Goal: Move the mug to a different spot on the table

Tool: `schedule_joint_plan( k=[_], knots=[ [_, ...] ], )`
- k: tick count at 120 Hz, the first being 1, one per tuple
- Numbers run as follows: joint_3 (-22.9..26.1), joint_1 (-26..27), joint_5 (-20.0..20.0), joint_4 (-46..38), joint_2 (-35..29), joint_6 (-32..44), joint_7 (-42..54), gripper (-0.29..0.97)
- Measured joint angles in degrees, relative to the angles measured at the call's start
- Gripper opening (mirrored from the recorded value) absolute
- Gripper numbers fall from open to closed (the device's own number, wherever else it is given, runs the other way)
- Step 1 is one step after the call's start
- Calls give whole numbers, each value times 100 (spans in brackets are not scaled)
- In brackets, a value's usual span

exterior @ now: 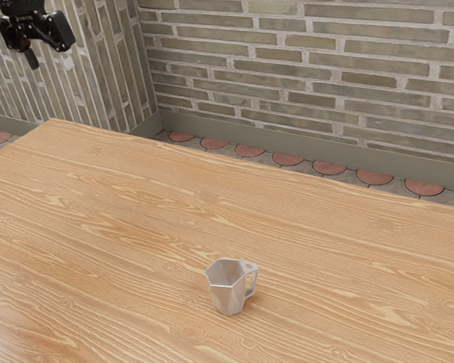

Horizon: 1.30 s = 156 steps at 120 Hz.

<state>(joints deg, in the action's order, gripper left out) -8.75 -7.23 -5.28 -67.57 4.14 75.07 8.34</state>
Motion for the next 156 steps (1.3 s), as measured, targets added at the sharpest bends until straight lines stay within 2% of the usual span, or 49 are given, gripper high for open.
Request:
schedule_joint_plan(
  k=[24, 43, 53, 82, 110, 130, 142, 156],
  knots=[
    [3, 376, -16, -283, 192, 339, 22, 66],
    [17, 820, 68, -1149, 124, 715, 39, 66],
    [220, 966, 204, -1508, 180, 1086, 50, 66],
    [333, 2192, 706, -1946, 524, 1940, 65, 66],
    [340, 3553, 1064, -2310, 1113, 2263, -52, 66],
    [337, 3580, 832, -2380, 1688, 2656, -405, 66],
    [328, 3567, 622, -2804, 1707, 3092, -577, 66],
    [328, 3620, 421, -2920, 1829, 3535, -747, 66]
  ],
)
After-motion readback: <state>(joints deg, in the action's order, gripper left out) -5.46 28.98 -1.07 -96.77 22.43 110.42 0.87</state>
